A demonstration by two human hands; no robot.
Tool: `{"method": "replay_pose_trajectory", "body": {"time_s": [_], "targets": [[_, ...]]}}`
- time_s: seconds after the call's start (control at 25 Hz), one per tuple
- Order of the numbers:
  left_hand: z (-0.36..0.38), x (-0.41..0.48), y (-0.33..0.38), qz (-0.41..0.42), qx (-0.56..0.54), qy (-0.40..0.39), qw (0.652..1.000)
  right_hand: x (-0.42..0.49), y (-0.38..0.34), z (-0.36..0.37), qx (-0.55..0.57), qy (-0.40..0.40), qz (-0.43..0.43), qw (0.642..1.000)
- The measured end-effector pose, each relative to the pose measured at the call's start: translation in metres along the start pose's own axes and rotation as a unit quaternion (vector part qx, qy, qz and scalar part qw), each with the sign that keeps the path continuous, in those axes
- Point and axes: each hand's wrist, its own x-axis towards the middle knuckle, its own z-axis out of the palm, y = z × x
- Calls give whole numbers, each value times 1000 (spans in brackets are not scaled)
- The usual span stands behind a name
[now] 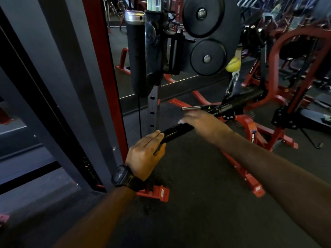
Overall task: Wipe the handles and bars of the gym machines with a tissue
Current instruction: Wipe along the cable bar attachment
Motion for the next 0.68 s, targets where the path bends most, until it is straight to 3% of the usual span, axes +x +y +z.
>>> {"method": "replay_pose_trajectory", "body": {"time_s": [0.24, 0.32, 0.36, 0.44, 0.48, 0.52, 0.6, 0.68], "targets": [[2, -1, -6, -4, 16, 11, 1000, 1, 28, 1, -31, -21, 40, 998], [2, -1, -5, 5, 21, 13, 1000, -3, 48, 6, -58, -16, 95, 994], [2, 0, -4, 4, 23, 14, 1000, -7, 57, 11, -73, 1, 130, 989], [4, 4, -4, -2, 23, 19, 1000, -19, 59, 27, -43, 109, 216, 969], [4, 4, -5, -2, 22, 20, 1000, -26, 50, 35, 25, 191, 271, 943], [4, 5, -6, 0, 22, 20, 1000, -29, 37, 42, 128, 270, 340, 892], [3, 5, -11, 6, 18, 17, 1000, -21, 12, 49, 294, 377, 459, 749], [2, 5, -15, 10, 10, 11, 1000, -2, -4, 52, 411, 436, 526, 603]]}}
